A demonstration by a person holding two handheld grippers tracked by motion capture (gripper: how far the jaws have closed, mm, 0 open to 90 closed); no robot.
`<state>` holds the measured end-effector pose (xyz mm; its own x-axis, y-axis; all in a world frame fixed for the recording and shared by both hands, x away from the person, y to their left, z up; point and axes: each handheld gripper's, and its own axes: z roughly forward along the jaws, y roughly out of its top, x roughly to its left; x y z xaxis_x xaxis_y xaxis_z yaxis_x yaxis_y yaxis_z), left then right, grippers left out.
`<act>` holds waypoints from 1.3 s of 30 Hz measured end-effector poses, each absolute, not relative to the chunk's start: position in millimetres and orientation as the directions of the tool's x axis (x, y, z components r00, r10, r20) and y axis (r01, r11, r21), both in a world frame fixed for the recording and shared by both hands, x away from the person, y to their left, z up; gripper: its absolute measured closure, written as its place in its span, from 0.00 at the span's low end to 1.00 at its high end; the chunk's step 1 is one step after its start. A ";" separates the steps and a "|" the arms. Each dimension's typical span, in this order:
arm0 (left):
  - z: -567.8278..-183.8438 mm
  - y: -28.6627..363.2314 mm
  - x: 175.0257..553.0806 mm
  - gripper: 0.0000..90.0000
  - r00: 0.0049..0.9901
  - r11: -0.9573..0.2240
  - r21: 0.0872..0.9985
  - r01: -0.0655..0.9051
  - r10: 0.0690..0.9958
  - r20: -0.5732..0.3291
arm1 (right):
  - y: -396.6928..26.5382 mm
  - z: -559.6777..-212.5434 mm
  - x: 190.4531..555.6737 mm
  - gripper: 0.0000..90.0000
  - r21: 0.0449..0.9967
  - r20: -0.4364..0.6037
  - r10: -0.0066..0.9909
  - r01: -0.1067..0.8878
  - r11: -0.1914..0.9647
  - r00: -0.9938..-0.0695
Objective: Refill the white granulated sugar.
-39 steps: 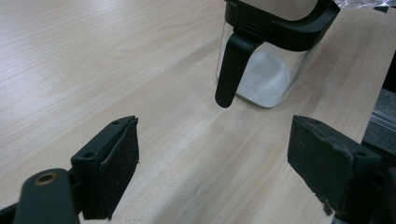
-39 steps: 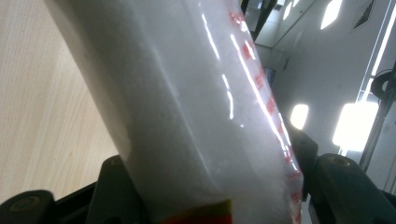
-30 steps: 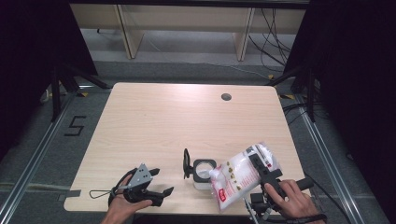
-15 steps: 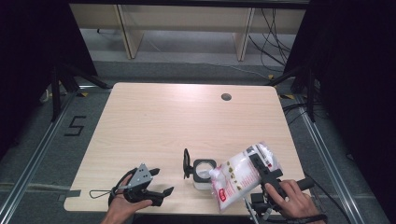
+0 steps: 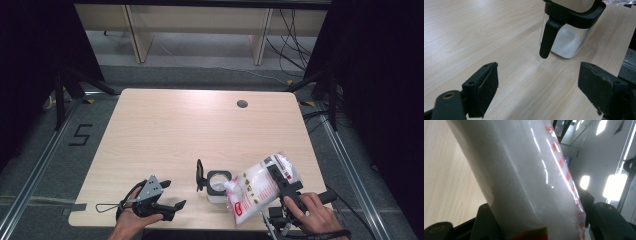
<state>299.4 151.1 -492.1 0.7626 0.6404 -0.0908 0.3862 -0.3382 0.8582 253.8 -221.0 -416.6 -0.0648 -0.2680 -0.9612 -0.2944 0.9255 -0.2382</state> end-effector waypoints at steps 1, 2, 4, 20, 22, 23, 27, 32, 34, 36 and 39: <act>-492.1 151.1 299.4 0.18 0.763 -0.338 0.858 0.386 0.640 -0.091 | -221.1 -416.5 254.0 0.53 -0.237 -0.962 -0.267 -0.295 0.925 -0.065; -492.0 151.3 299.5 0.18 0.763 -0.339 0.857 0.387 0.640 -0.090 | -221.1 -416.5 254.1 0.53 -0.236 -0.962 -0.266 -0.295 0.926 -0.066; -492.1 151.3 299.5 0.18 0.763 -0.339 0.858 0.386 0.640 -0.090 | -221.2 -416.5 254.0 0.53 -0.239 -0.961 -0.268 -0.294 0.925 -0.065; -492.3 150.2 299.1 0.18 0.760 -0.327 0.862 0.387 0.643 -0.097 | -222.6 -418.0 255.0 0.53 -0.212 -0.962 -0.251 -0.290 0.933 -0.104; -492.2 150.4 299.0 0.18 0.760 -0.328 0.861 0.388 0.643 -0.098 | -223.0 -419.2 256.5 0.53 -0.203 -0.965 -0.242 -0.303 0.931 -0.098; -491.7 150.6 298.4 0.18 0.756 -0.331 0.859 0.390 0.648 -0.093 | -223.1 -417.7 256.3 0.53 -0.212 -0.962 -0.252 -0.299 0.930 -0.104; -491.4 151.1 298.4 0.18 0.760 -0.339 0.859 0.385 0.644 -0.086 | -224.6 -418.4 257.8 0.53 -0.207 -0.965 -0.247 -0.311 0.927 -0.093; -491.1 152.2 299.8 0.18 0.771 -0.355 0.860 0.367 0.633 -0.069 | -225.9 -419.2 258.5 0.53 -0.191 -0.965 -0.235 -0.301 0.934 -0.119; -490.9 153.0 300.4 0.18 0.771 -0.365 0.856 0.367 0.634 -0.060 | -226.1 -418.8 259.2 0.53 -0.199 -0.963 -0.243 -0.305 0.931 -0.114; -491.3 151.5 298.4 0.18 0.760 -0.342 0.857 0.385 0.644 -0.084 | -226.3 -419.6 259.3 0.53 -0.193 -0.965 -0.237 -0.308 0.932 -0.110; -492.1 150.5 298.9 0.18 0.760 -0.330 0.860 0.390 0.643 -0.098 | -227.9 -421.5 259.8 0.53 -0.171 -0.968 -0.216 -0.301 0.938 -0.125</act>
<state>298.9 150.5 -492.1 0.7597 0.6429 -0.0976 0.3897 -0.3298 0.8599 259.8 -227.9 -421.5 -0.1245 -0.2161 -0.9684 -0.3012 0.9382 -0.1706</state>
